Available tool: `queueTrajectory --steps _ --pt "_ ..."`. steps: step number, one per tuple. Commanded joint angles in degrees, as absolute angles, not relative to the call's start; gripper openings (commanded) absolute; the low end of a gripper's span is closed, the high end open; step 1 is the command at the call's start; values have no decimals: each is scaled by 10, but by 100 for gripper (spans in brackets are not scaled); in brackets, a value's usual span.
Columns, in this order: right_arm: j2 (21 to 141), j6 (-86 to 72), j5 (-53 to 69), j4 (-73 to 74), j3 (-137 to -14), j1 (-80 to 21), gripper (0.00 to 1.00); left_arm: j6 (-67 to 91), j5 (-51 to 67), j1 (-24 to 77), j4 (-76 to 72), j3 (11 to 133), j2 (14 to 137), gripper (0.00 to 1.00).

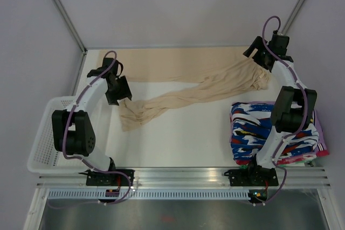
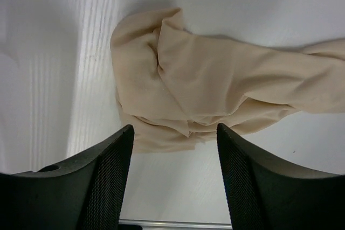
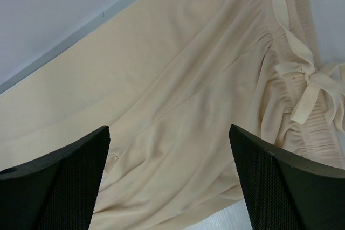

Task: Fold and stack the trousers
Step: Flatten the trousers out

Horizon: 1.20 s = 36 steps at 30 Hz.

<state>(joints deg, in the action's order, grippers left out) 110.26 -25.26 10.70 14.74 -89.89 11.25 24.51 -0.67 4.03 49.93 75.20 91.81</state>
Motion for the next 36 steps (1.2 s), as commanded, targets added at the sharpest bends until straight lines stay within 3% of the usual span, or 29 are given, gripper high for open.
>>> queueTrajectory --steps 1,10,23,34,35,36 --pt "1058 -258 113 147 -888 112 97 297 3 48 480 697 912 68" --pt "1051 -244 111 168 -889 109 97 395 -94 48 418 598 902 64" --pt "1059 -206 102 228 -931 109 97 453 -103 48 309 563 933 59" --pt "1056 -203 99 229 -919 109 97 436 -131 48 316 589 944 41" --pt "1056 -205 104 228 -915 110 97 432 -134 48 320 591 945 30" --pt "1056 -207 105 224 -912 109 97 431 -135 48 323 593 945 26"
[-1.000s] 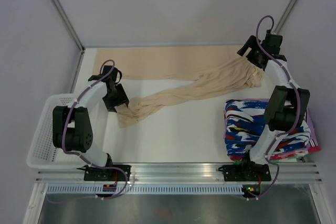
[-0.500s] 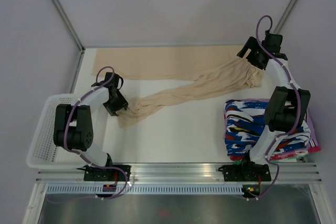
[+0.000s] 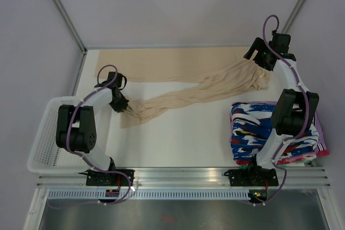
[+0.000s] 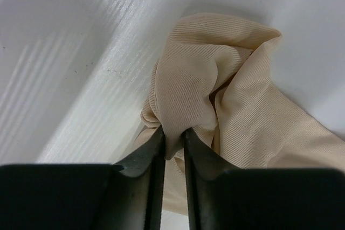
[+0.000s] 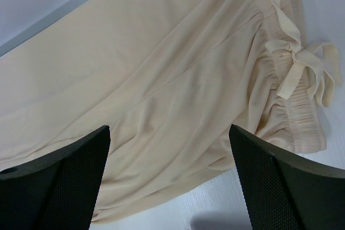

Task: Fold and stack the trousers
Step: Flatten the trousers out

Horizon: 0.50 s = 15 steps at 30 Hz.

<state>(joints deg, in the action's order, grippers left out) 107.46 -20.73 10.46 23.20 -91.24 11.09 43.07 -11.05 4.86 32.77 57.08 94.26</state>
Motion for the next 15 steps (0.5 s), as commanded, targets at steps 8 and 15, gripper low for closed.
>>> queueTrajectory --steps 8,15 --pt "1059 -216 105 214 -904 108 97 365 -177 48 387 664 935 18" --pt "1063 -228 105 203 -897 107 96 310 -221 48 414 686 947 36"
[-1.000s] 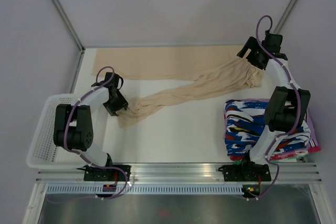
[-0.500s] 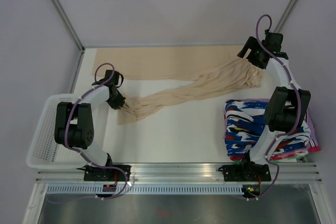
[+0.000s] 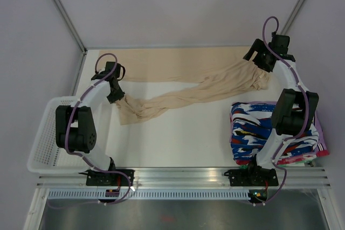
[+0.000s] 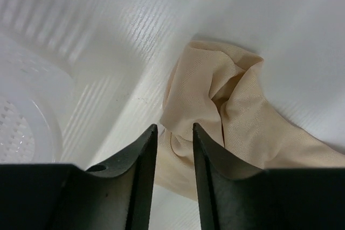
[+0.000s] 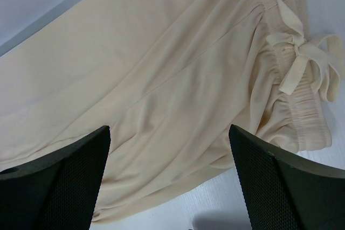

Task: Fold and stack the trousers
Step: Flatten the trousers out

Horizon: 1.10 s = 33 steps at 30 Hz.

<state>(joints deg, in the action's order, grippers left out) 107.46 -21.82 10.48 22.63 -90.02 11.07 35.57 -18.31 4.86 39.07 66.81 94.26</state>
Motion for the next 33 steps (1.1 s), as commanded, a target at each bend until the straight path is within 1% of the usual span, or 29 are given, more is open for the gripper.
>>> queueTrajectory --steps 1,2,3,12,15,18,19,20,26,29,30,33 --pt "1063 -229 105 202 -897 107 96 302 -220 48 410 684 949 40" --pt "1065 -229 104 202 -899 107 96 300 -220 48 408 684 953 42" --pt "1067 -230 104 203 -901 106 96 298 -219 48 406 683 961 42" --pt "1068 -233 101 208 -907 104 96 317 -193 48 381 706 1005 42" --pt "1067 -233 98 208 -907 104 96 320 -197 48 377 711 1017 40" --pt "1066 -232 97 210 -908 104 96 322 -214 48 372 718 1025 25" --pt "1066 -232 96 211 -909 105 96 320 -220 47 371 727 1029 10" --pt "1067 -232 96 211 -909 104 96 317 -225 47 369 733 1033 2" --pt "1068 -232 90 211 -909 104 96 256 -241 25 357 793 1040 2" --pt "1065 -231 83 206 -903 104 96 189 -254 2 352 843 1029 2" --pt "1065 -232 82 205 -897 104 96 145 -249 -22 345 862 1025 2" --pt "1067 -237 81 196 -892 104 96 67 -237 -56 313 882 1022 2"
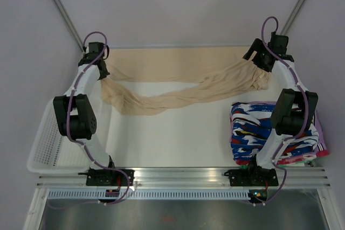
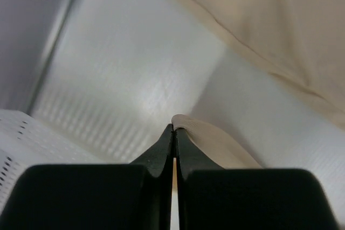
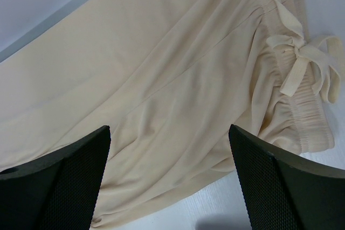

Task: Fold and stack the trousers
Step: Flatten the trousers out

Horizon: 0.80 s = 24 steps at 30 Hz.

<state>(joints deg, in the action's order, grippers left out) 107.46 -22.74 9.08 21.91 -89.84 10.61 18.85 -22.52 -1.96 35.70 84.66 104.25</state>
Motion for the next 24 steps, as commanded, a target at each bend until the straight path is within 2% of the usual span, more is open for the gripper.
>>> queueTrajectory --steps 1,5,10,20,24 --pt "1068 -243 80 193 -890 105 96 54 -232 -66 309 887 1024 2" --pt "1071 -250 75 186 -889 104 96 -26 -165 -119 294 894 1034 2" --pt "1089 -243 59 201 -907 104 96 -127 -72 -140 273 881 1048 2" --pt "1114 -246 30 215 -926 104 96 -124 -146 -156 312 924 1114 2" --pt "1124 -247 11 229 -939 104 96 -114 -169 -163 313 925 1121 10"
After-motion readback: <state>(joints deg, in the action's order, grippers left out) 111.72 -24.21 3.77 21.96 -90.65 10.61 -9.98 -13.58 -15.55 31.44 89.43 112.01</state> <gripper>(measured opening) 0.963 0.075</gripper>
